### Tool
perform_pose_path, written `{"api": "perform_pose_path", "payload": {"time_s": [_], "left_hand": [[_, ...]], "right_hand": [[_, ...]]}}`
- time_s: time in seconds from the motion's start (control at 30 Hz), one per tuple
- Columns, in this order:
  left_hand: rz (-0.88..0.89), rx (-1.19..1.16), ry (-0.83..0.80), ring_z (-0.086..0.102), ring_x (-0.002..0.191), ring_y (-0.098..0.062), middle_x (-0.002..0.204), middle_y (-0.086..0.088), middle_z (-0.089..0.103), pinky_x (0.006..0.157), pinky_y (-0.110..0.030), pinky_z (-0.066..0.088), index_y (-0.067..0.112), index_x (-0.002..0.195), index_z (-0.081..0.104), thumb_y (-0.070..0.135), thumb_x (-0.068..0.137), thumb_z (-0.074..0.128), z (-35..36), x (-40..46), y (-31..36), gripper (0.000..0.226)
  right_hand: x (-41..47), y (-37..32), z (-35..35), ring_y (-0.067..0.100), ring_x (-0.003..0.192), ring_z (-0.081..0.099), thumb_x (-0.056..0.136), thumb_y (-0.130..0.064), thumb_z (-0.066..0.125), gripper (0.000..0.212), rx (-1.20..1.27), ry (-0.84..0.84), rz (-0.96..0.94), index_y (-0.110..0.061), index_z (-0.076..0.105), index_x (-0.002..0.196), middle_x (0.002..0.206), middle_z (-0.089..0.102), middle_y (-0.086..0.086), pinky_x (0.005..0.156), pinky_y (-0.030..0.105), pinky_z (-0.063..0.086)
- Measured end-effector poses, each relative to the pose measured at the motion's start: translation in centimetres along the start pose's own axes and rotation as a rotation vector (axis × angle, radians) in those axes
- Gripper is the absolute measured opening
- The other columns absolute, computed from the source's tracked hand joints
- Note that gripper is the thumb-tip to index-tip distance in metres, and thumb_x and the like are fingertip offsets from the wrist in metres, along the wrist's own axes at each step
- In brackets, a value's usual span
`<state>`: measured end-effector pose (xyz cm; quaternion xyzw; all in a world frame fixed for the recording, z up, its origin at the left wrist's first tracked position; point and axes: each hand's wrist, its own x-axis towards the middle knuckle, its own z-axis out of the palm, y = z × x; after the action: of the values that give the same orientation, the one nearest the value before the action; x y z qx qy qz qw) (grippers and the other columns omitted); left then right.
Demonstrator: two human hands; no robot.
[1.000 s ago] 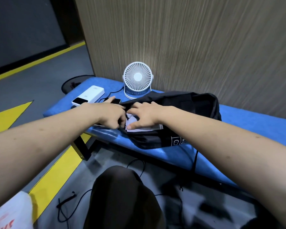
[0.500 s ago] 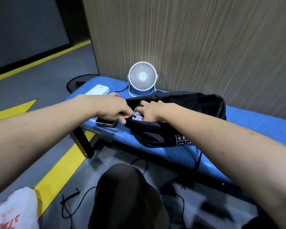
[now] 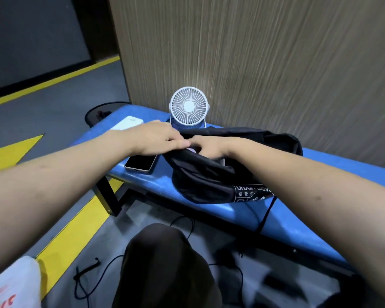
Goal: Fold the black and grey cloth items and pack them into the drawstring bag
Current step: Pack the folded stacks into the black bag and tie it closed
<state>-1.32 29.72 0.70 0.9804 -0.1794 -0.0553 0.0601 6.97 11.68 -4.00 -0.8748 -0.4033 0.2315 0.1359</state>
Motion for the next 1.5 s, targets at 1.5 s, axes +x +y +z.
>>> {"api": "perform_pose_path", "payload": {"time_s": [1.5], "left_hand": [[-0.371,-0.024,0.684,0.048,0.076,-0.033,0.086,-0.005,0.054,0.068,-0.039,0.032,0.015,0.107,0.043,0.022,0.103,0.036,0.3,4.1,1.0,0.011]], "right_hand": [[-6.2,7.7,-5.2,0.031,0.121,0.047,0.098,-0.031,0.048,0.032,-1.181,0.39,0.491,-0.02,0.063,0.123,0.126,0.057,0.009,0.113,0.064,0.021]]}}
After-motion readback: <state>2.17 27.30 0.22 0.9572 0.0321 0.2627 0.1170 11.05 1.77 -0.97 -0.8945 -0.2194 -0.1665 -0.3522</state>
